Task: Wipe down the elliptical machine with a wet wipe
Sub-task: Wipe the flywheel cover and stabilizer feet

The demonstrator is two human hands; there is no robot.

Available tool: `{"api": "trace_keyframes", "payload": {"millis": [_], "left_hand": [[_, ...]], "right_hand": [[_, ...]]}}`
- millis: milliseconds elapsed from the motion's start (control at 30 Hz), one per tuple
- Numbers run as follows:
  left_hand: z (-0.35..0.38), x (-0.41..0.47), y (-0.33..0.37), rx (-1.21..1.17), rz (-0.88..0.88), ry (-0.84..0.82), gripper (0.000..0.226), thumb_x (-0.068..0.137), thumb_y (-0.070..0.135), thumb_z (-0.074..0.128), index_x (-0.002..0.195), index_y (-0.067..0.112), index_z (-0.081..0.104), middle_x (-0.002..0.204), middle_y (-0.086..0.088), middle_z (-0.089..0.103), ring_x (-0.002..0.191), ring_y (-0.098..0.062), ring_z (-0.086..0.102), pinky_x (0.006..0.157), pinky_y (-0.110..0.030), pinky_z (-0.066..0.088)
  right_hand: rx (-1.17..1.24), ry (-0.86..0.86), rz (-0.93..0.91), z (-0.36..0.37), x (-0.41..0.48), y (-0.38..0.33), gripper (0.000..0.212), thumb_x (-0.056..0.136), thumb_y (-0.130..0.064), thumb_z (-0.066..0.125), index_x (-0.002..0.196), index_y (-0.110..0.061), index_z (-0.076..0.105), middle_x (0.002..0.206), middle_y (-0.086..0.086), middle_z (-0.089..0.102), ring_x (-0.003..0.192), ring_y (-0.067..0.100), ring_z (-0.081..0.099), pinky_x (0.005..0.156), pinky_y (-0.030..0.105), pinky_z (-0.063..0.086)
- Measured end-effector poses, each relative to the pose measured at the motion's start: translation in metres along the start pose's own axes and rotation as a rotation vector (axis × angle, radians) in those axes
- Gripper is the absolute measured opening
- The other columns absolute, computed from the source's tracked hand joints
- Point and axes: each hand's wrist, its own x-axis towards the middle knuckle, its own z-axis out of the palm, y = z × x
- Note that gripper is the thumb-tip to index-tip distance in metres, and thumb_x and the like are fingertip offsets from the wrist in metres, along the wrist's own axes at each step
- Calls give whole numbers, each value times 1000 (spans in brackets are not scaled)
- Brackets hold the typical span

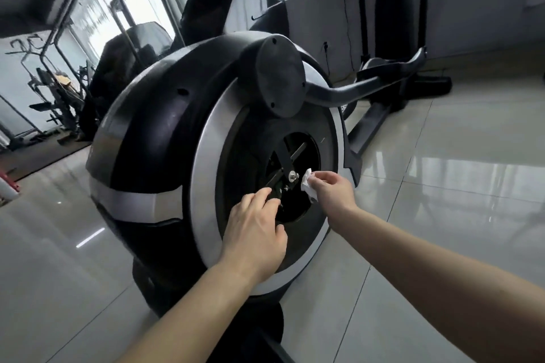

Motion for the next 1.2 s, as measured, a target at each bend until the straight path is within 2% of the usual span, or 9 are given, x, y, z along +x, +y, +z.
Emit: {"api": "trace_keyframes", "payload": {"millis": [67, 200, 400, 567, 700, 800, 867, 1033, 1200], "left_hand": [[-7, -5, -3, -52, -21, 11, 46, 99, 25, 52, 145, 18, 50, 159, 6, 34, 142, -14, 33, 116, -31, 28], [-25, -4, -10, -135, -76, 65, 47, 100, 21, 49, 147, 17, 49, 156, 7, 37, 141, -14, 35, 117, -32, 31], [-52, -5, -15, -150, -121, 122, 49, 101, 23, 50, 149, 16, 46, 156, 6, 38, 143, -13, 33, 118, -29, 30], [-55, -21, -23, -180, -141, 72, 43, 101, 25, 50, 144, 21, 51, 143, 12, 49, 131, -8, 45, 111, -29, 41], [-60, -28, -32, -187, -174, 57, 41, 101, 28, 50, 142, 24, 52, 141, 16, 49, 126, -5, 49, 106, -29, 45], [-66, -29, -37, -182, -195, 68, 40, 101, 28, 50, 140, 24, 54, 139, 16, 51, 123, -6, 52, 103, -31, 47], [-69, -29, -38, -183, -208, 65, 39, 100, 27, 50, 139, 23, 56, 136, 13, 54, 120, -8, 54, 100, -31, 48], [-77, -29, -34, -191, -221, 57, 38, 100, 28, 52, 138, 24, 59, 129, 10, 60, 113, -11, 59, 96, -31, 51], [-101, -26, -37, -237, -200, 218, 24, 96, 24, 57, 115, 20, 71, 109, 7, 69, 99, -14, 65, 85, -38, 57]], "right_hand": [[-29, -26, -89, 4, -13, -14, 8, 94, -23, 69, 98, -19, 73, 92, 0, 72, 86, 13, 66, 71, 23, 49], [-30, -85, -246, 17, -34, -42, 6, 94, -25, 68, 92, -22, 73, 80, -5, 70, 69, 3, 62, 63, 16, 51], [-70, -86, -430, 43, -35, -57, 11, 95, -20, 68, 91, -29, 75, 91, -6, 70, 78, 4, 64, 69, 17, 51], [-88, 5, -521, 75, -21, -71, 10, 96, -15, 68, 94, -20, 76, 109, -8, 59, 94, -11, 57, 77, 5, 43], [-229, -100, -636, 92, -55, -23, 21, 96, -3, 64, 83, -19, 68, 103, 0, 56, 91, -5, 58, 76, 6, 43], [-363, -225, -615, 81, -72, 16, 35, 91, 5, 62, 76, -26, 63, 97, -3, 59, 87, 0, 61, 75, 10, 45], [-396, -250, -561, 75, -66, 9, 34, 88, 8, 63, 74, -23, 66, 90, -6, 60, 81, -4, 62, 72, 10, 44], [-182, -104, -590, 90, -58, -66, 9, 93, -16, 71, 89, -25, 72, 101, -9, 63, 92, -4, 60, 78, 12, 44], [72, -85, -716, 122, -78, -123, 8, 89, -15, 77, 90, -23, 76, 99, -8, 66, 90, 1, 63, 78, 9, 46]]}}
